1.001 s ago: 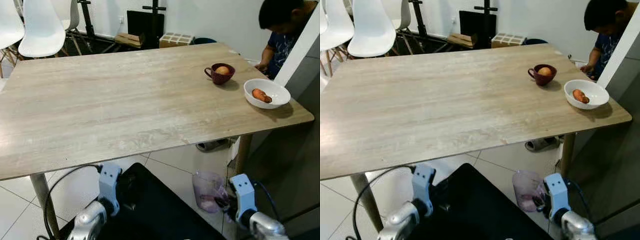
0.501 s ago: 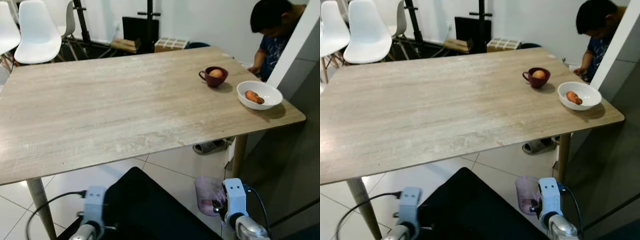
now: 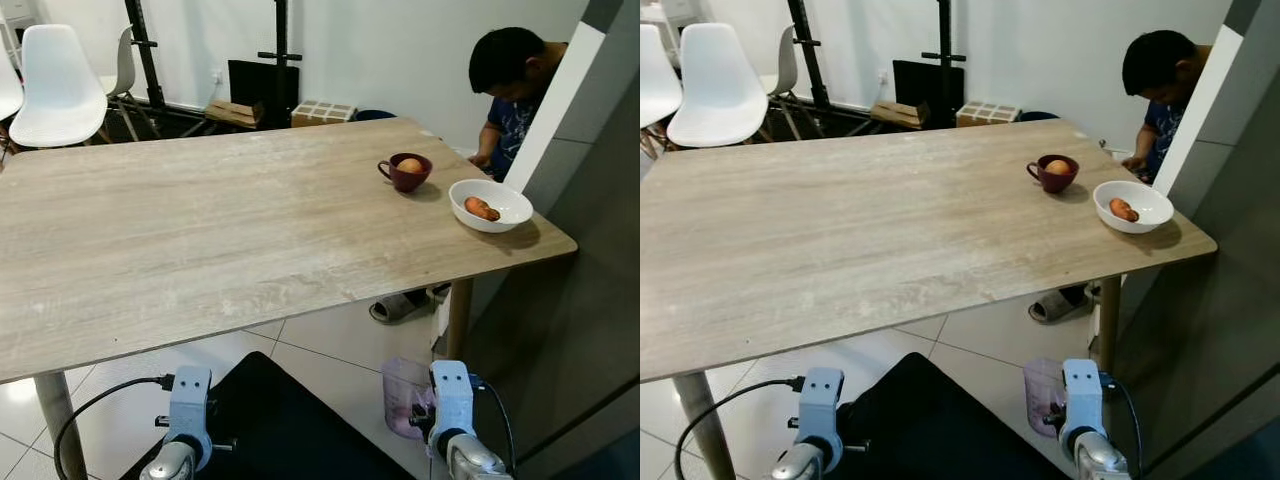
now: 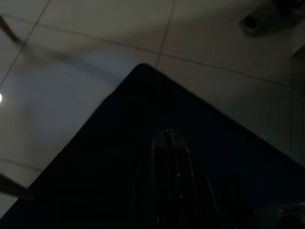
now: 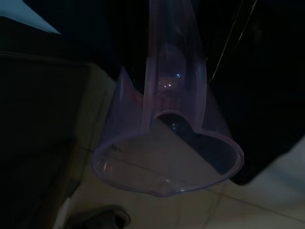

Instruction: Restocking fridge

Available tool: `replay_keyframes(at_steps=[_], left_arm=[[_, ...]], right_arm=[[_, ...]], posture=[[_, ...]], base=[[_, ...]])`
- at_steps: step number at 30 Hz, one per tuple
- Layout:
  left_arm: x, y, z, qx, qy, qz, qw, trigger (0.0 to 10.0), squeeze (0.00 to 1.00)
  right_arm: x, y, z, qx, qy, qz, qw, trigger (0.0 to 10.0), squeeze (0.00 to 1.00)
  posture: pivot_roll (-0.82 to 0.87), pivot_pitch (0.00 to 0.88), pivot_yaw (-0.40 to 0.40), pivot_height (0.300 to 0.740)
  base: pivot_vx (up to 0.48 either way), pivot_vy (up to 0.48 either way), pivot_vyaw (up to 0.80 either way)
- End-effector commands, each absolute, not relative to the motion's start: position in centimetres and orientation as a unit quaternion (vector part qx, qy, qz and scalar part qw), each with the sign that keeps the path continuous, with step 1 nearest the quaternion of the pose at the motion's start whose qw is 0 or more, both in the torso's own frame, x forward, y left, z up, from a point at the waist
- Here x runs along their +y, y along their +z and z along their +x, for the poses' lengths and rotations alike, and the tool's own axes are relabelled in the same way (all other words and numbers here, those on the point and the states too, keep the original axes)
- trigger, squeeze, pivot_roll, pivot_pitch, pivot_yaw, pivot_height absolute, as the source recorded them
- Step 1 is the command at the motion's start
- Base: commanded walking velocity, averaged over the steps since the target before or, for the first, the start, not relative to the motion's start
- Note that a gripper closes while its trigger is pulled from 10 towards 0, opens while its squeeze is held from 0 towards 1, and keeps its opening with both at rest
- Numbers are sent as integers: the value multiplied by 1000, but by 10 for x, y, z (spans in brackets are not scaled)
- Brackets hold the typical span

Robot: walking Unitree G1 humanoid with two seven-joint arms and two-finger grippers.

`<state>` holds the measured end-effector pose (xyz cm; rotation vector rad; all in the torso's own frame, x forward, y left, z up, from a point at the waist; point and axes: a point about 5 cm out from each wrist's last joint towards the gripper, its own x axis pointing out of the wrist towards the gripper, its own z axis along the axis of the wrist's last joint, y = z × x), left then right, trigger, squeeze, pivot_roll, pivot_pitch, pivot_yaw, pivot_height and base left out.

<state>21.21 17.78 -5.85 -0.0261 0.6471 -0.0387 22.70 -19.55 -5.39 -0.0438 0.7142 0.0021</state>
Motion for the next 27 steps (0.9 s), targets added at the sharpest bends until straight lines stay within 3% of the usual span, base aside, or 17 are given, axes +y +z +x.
replay_keyframes(at_steps=[1,10,27], left_arm=[[173,-63,207,329,-24,-10,944,10000,0],[177,-69,197,341,-8,-5,940,10000,0],[175,-71,195,347,-18,-2,938,10000,0]], right_arm=[[-192,-56,226,355,7,-34,934,10000,0],[-191,-56,225,355,18,-47,933,10000,0],[-192,-58,222,360,9,-47,932,10000,0]], posture=[[-92,0,-34,740],[-85,0,-44,740],[-86,3,-36,740]], base=[[0,0,0],[0,0,-475],[0,0,-768]])
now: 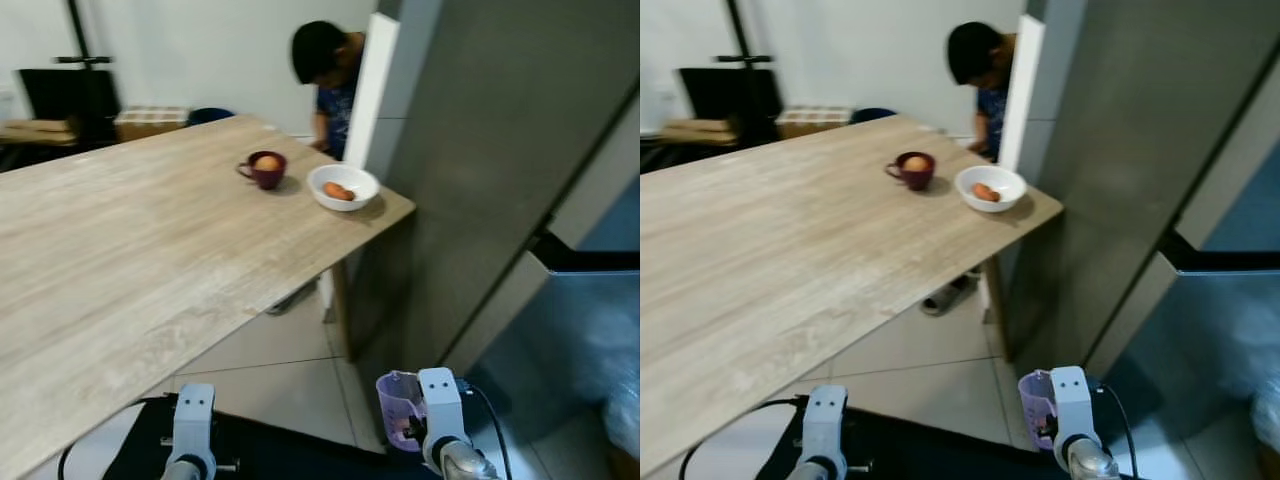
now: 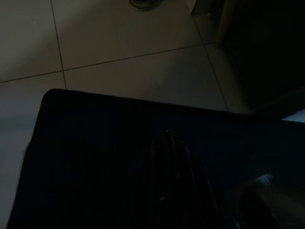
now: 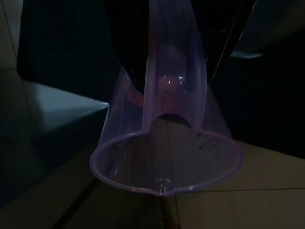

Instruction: Restocking fridge

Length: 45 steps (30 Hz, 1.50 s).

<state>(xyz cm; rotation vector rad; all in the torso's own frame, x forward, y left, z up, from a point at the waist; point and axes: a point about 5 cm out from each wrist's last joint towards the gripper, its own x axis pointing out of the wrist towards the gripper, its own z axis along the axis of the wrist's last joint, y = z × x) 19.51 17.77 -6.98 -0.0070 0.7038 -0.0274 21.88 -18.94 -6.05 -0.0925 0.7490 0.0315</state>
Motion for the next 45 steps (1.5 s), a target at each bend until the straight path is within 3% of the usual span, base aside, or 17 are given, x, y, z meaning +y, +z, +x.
replay_keyframes(at_steps=[1,35,45], left_arm=[[175,-70,195,346,-19,0,938,10000,0],[192,-75,181,364,-22,20,931,10000,0],[196,-73,184,354,4,1,935,10000,0]], right_arm=[[-193,-59,221,361,8,-46,931,10000,0],[-185,-66,211,374,3,-28,927,10000,0],[-182,-67,209,373,10,-30,927,10000,0]], posture=[[-85,3,-34,740],[-24,63,-25,740],[-33,62,-27,740]], base=[[0,0,-800],[0,0,-795],[0,-225,0]])
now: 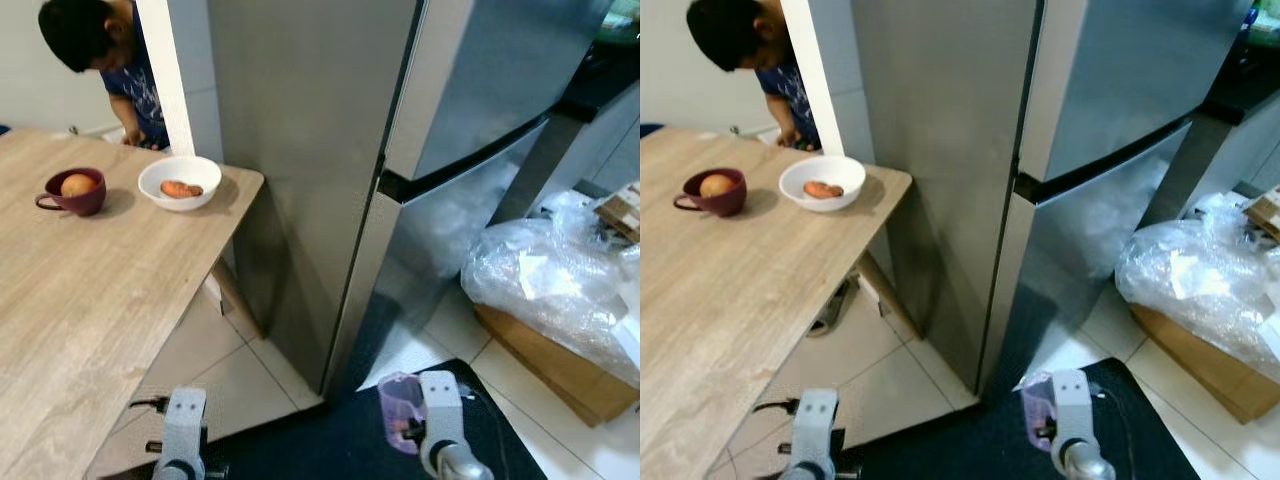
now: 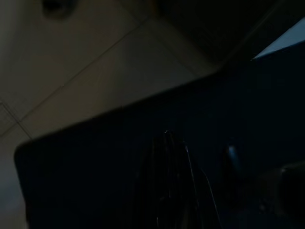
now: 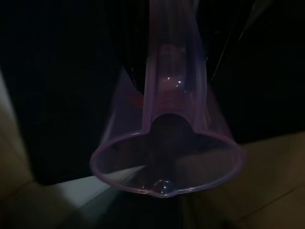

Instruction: Restocking fridge

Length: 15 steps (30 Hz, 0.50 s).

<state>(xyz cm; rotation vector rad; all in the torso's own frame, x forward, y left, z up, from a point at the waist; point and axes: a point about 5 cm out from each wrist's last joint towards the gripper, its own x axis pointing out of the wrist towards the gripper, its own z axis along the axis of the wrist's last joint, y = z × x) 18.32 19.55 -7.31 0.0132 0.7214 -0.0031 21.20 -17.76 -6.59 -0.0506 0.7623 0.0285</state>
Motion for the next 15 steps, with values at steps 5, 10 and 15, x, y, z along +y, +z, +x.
replay_keyframes(at_steps=[5,10,15], left_arm=[[194,-72,187,350,1,-1,937,10000,0],[189,-71,189,347,-3,-4,938,10000,0],[188,-72,189,350,1,-7,937,10000,0]], right_arm=[[-183,-67,209,372,10,-30,928,10000,0],[-185,-66,209,370,9,-33,928,10000,0],[-187,-66,209,371,9,-37,928,10000,0]], posture=[[-41,63,-28,740],[-54,65,-28,740],[-60,64,-30,740]], base=[[0,-480,0],[0,-480,0],[0,0,0]])
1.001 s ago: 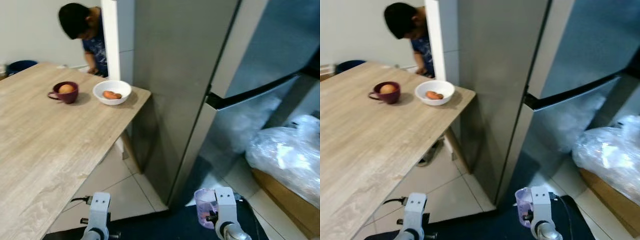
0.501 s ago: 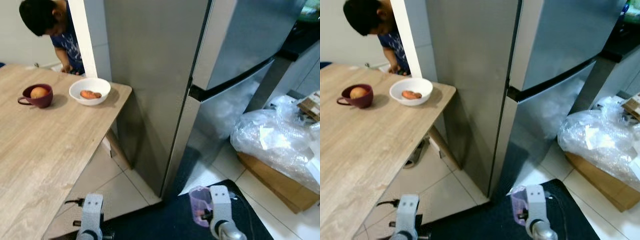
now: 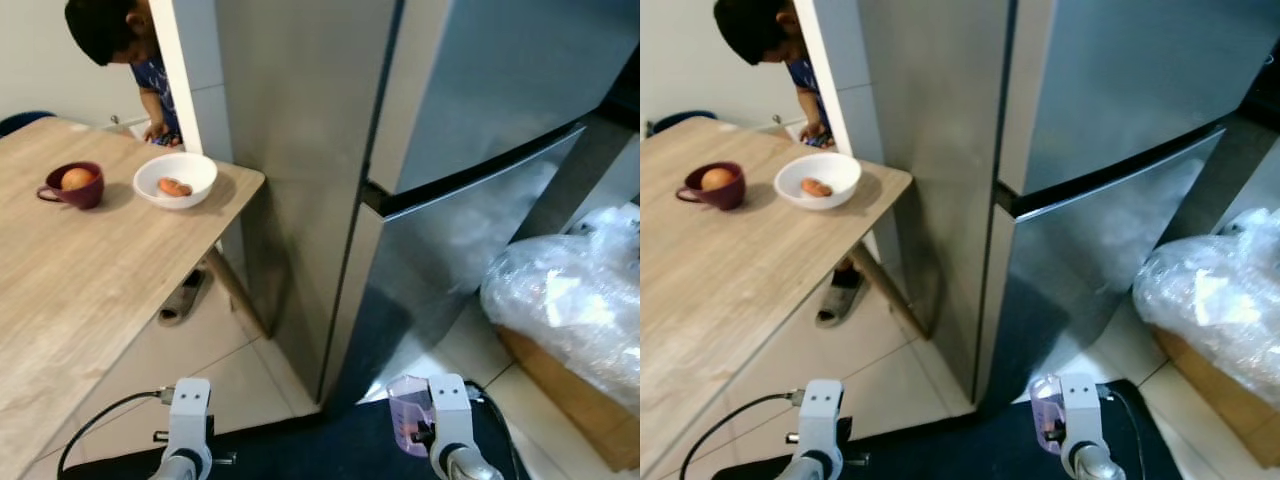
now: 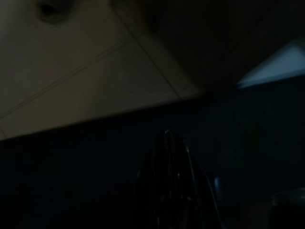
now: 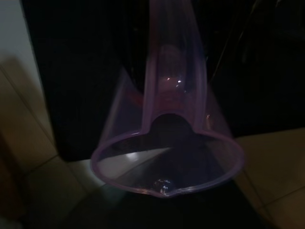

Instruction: Restocking fridge

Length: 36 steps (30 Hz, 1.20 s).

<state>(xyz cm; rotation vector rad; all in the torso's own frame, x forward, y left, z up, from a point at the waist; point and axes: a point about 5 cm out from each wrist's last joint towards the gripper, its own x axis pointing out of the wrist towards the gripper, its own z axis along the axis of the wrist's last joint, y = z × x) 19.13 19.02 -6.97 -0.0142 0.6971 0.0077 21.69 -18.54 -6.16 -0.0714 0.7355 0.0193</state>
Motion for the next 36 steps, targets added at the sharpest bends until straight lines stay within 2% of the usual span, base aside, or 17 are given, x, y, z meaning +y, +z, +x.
replay_keyframes(at_steps=[1,17,22,36], left_arm=[[187,-72,189,349,0,-7,937,10000,0],[188,-71,190,343,-7,-2,939,10000,0],[183,-70,190,340,-48,35,939,10000,0],[182,-68,193,330,-42,32,942,10000,0]], right_arm=[[-187,-66,209,370,11,-38,928,10000,0],[-182,-66,210,365,26,-42,930,10000,0],[-180,-67,209,372,37,-38,927,10000,0],[-185,-67,206,369,24,-34,928,10000,0]], posture=[[-61,64,-30,740],[-57,66,-29,740],[-57,67,-28,740],[-61,67,-23,740]], base=[[0,0,0],[0,0,0],[0,0,0],[0,0,-749]])
